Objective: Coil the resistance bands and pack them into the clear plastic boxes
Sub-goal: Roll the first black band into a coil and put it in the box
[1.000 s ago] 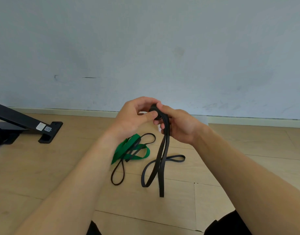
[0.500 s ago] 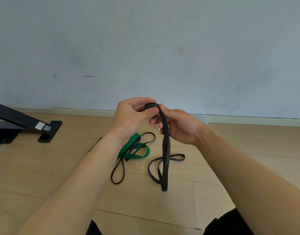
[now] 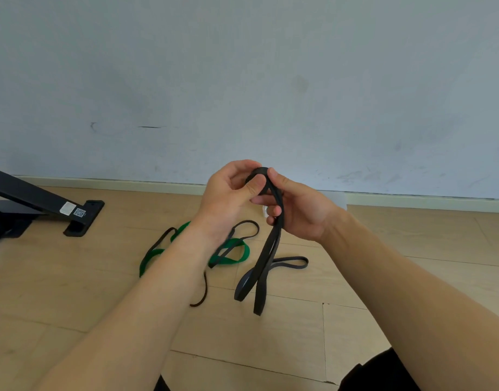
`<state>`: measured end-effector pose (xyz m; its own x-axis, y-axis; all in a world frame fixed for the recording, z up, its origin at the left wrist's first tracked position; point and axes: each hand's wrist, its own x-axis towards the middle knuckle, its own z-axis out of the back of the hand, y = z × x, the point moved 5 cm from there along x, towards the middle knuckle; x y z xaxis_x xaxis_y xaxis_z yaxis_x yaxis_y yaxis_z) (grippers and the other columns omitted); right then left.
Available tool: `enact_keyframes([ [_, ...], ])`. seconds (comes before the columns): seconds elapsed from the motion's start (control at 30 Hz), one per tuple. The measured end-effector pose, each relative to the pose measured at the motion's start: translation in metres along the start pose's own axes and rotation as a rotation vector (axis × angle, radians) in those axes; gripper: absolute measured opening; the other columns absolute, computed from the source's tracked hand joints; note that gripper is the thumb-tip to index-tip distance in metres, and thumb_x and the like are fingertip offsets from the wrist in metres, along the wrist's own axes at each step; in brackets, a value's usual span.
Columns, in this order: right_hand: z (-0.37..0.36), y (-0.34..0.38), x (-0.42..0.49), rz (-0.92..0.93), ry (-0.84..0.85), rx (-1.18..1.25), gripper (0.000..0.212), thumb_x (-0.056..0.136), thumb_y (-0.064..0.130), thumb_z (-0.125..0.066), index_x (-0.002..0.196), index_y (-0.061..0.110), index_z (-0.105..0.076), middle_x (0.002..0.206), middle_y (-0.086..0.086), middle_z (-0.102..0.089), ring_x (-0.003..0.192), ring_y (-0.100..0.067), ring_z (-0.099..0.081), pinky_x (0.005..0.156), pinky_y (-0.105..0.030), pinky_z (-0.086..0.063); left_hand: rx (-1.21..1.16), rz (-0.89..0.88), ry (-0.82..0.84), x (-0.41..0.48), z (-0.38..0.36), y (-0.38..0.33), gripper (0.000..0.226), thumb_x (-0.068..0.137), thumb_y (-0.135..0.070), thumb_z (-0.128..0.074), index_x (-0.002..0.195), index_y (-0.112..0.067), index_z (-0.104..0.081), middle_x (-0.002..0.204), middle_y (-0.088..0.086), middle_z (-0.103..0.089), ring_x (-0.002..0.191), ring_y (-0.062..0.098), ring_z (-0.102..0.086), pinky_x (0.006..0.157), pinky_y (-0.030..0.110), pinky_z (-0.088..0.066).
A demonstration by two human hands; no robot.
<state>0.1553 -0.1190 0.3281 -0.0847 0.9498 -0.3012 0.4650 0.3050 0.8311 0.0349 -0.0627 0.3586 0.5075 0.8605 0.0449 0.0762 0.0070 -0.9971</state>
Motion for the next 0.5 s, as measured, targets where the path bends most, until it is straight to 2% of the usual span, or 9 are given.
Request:
enact_keyframes([
  [0.07,0.003,0.001,-0.002,-0.038,0.019,-0.076,0.035,0.081,0.046,-0.067,0.103,0.020,-0.075,0.087,-0.006,-0.072,0.049,-0.009,-0.042,0.062,-0.027,-0.039,0.318,-0.083,0.147,0.003,0.006,-0.014,0.026,0.087,-0.006,-0.076,0.108,-0.020,-0.070,0.098,-0.002,-0.076,0.098,0.014,-0.071,0.093,0.034,-0.055],
  [0.13,0.004,-0.002,-0.002,-0.089,0.037,-0.157,0.042,0.079,0.046,-0.070,0.110,0.018,-0.074,0.087,-0.007,-0.070,0.048,-0.009,-0.040,0.060,-0.026,-0.038,0.576,-0.089,0.262,0.001,0.006,-0.021,0.032,0.082,-0.012,-0.082,0.109,-0.026,-0.074,0.097,-0.005,-0.077,0.096,0.010,-0.071,0.093,0.029,-0.054],
  [0.2,0.004,-0.004,-0.003,-0.131,0.036,-0.212,0.042,0.076,0.046,-0.071,0.106,0.017,-0.074,0.086,-0.007,-0.069,0.047,-0.008,-0.039,0.060,-0.026,-0.037,0.717,-0.079,0.319,-0.004,0.001,-0.022,0.028,0.081,-0.016,-0.083,0.106,-0.027,-0.076,0.083,-0.004,-0.077,0.085,0.009,-0.072,0.087,0.023,-0.053],
  [0.27,0.004,-0.002,-0.004,-0.137,0.032,-0.266,0.037,0.076,0.046,-0.071,0.098,0.017,-0.076,0.089,-0.010,-0.071,0.047,-0.008,-0.043,0.061,-0.026,-0.036,0.787,-0.112,0.321,-0.006,-0.003,-0.022,0.018,0.082,-0.020,-0.081,0.098,-0.028,-0.077,0.069,-0.004,-0.074,0.078,0.007,-0.069,0.082,0.020,-0.050],
  [0.33,0.005,0.002,-0.006,-0.114,0.036,-0.324,0.037,0.079,0.049,-0.069,0.090,0.015,-0.078,0.096,-0.016,-0.073,0.051,-0.010,-0.048,0.064,-0.027,-0.039,0.824,-0.143,0.291,-0.004,-0.002,-0.021,0.012,0.082,-0.025,-0.081,0.091,-0.031,-0.076,0.068,-0.007,-0.073,0.075,0.003,-0.064,0.075,0.021,-0.046],
  [0.4,0.005,0.003,-0.007,-0.098,0.052,-0.350,0.048,0.083,0.054,-0.064,0.102,0.011,-0.077,0.100,-0.017,-0.074,0.057,-0.013,-0.051,0.066,-0.026,-0.045,0.845,-0.164,0.251,-0.001,0.001,-0.018,0.012,0.082,-0.029,-0.082,0.088,-0.036,-0.076,0.074,-0.012,-0.073,0.075,0.000,-0.061,0.072,0.020,-0.043],
  [0.5,0.005,0.003,-0.009,-0.101,0.084,-0.325,0.057,0.087,0.054,-0.058,0.120,0.010,-0.070,0.105,-0.019,-0.073,0.062,-0.013,-0.054,0.065,-0.023,-0.049,0.782,-0.164,0.205,-0.001,0.004,-0.014,0.020,0.081,-0.027,-0.083,0.093,-0.041,-0.076,0.083,-0.018,-0.074,0.080,-0.002,-0.065,0.077,0.021,-0.049],
])
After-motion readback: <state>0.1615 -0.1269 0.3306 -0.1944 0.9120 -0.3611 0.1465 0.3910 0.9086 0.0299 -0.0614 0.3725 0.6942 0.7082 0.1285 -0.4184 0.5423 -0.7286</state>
